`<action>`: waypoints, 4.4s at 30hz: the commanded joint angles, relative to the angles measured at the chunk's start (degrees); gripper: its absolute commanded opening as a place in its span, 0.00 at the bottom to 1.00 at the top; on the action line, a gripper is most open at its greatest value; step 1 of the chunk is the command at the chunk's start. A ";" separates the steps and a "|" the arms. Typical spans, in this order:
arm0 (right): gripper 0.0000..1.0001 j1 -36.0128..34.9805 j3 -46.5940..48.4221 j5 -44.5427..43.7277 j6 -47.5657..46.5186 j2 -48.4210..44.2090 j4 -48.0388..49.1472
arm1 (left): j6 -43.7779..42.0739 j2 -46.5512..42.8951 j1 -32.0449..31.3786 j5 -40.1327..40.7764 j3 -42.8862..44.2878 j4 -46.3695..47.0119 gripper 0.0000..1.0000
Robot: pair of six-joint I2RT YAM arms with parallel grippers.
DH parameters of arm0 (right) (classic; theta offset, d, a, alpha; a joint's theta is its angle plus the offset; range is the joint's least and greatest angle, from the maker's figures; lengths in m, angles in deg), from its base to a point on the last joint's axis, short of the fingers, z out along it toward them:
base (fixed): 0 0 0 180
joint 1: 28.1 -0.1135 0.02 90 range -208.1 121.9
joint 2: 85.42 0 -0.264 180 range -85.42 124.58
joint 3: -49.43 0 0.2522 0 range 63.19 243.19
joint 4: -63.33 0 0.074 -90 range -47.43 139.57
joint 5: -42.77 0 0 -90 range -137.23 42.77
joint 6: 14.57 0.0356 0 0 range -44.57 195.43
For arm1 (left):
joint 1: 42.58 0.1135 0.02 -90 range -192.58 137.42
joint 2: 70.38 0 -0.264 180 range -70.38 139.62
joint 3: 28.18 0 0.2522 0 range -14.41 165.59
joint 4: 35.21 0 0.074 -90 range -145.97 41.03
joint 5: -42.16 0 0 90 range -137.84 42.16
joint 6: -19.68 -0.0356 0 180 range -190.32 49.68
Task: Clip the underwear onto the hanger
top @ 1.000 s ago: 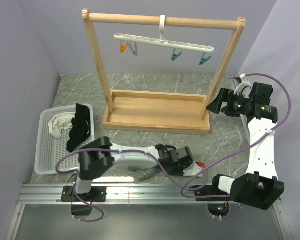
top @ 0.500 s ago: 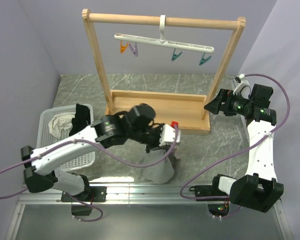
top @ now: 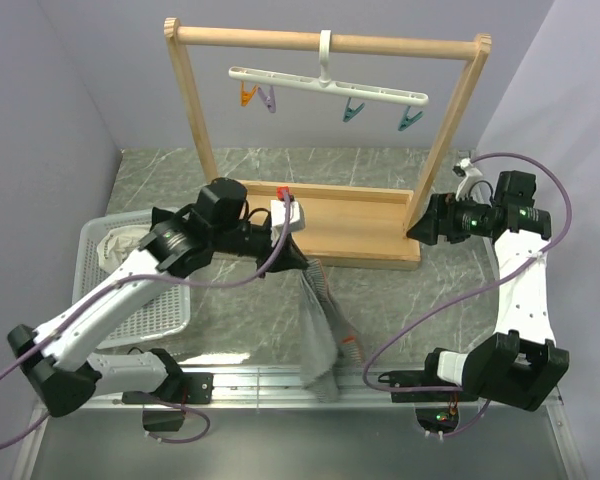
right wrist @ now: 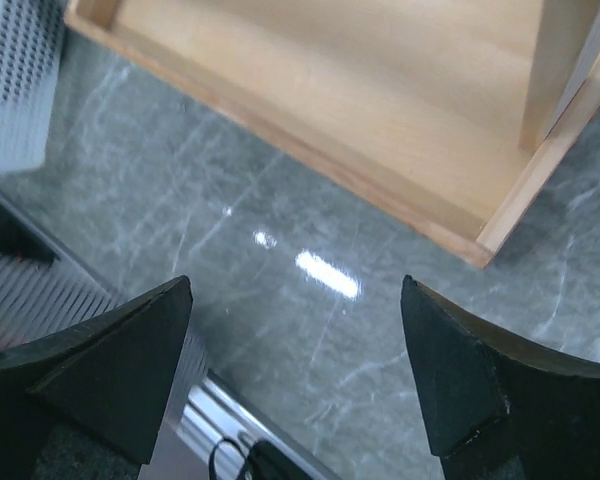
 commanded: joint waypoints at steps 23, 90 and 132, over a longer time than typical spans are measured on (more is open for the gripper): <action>0.71 -33.29 -3.35 -9.36 -4.13 11.49 -7.83 | -5.39 9.38 26.22 -13.01 -21.42 11.58 0.07; 0.74 -45.78 -5.10 -16.98 10.82 25.04 -5.29 | -17.07 31.17 26.30 9.32 -11.05 0.16 0.49; 0.00 -38.32 3.86 -8.27 1.15 28.13 -12.06 | -5.91 23.28 29.46 0.63 -10.96 0.86 0.00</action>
